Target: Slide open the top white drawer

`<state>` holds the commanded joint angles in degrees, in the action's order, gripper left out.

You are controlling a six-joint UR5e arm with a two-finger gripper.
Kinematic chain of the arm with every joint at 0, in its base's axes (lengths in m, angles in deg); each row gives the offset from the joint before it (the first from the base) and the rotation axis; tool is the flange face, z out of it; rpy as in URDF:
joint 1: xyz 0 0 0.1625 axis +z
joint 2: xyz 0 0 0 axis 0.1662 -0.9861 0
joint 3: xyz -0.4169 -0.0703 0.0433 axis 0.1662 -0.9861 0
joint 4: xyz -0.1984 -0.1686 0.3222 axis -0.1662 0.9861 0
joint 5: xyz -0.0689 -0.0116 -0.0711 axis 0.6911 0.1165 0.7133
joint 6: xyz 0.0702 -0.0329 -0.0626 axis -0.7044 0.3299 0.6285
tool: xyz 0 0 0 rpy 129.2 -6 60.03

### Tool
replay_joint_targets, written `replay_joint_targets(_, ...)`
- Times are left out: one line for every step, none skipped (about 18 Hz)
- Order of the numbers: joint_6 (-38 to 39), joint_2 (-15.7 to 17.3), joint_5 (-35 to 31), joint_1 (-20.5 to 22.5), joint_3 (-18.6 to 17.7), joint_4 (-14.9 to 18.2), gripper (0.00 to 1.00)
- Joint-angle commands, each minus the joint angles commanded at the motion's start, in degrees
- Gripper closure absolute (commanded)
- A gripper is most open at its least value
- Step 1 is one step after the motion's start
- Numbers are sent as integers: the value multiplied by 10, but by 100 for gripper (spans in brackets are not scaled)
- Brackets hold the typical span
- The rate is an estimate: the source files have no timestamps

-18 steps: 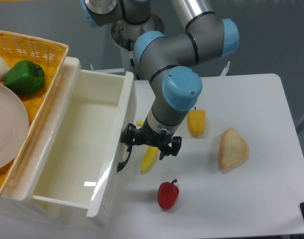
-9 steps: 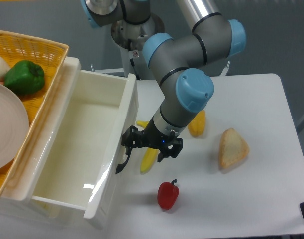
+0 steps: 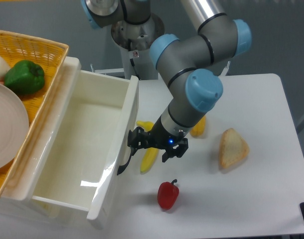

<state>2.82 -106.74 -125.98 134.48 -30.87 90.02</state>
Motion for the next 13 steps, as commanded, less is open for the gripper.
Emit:
replay_joint_targets(0,2,5,7,0,-5,0)
replay_joint_targets(0,4,5,11,0,-11,0)
replay_joint_targets(0,4,5,15,-1,-22,0)
replay_joint_targets(-1,4,2,19,-2,-29,0)
replay_joint_targets(-3,4,1,22,-2,-36,0)
replay_joint_targets(-6,4,-3,28,-2,-45,0)
replay_joint_targets(-8,4,-10,33,-2,-55,0)
replay_joint_targets(-12,4,-22,36,-3,-64,0)
replay_joint_targets(-23,4,-42,38,-8,-73,0)
replay_joint_targets(-39,3,-64,40,-12,-78,0)
replay_joint_targets(-64,3,-89,41,-16,-80,0)
replay_joint_targets(-93,2,-115,48,-23,-80,0)
replay_joint_targets(-127,2,-138,55,-33,-81,0)
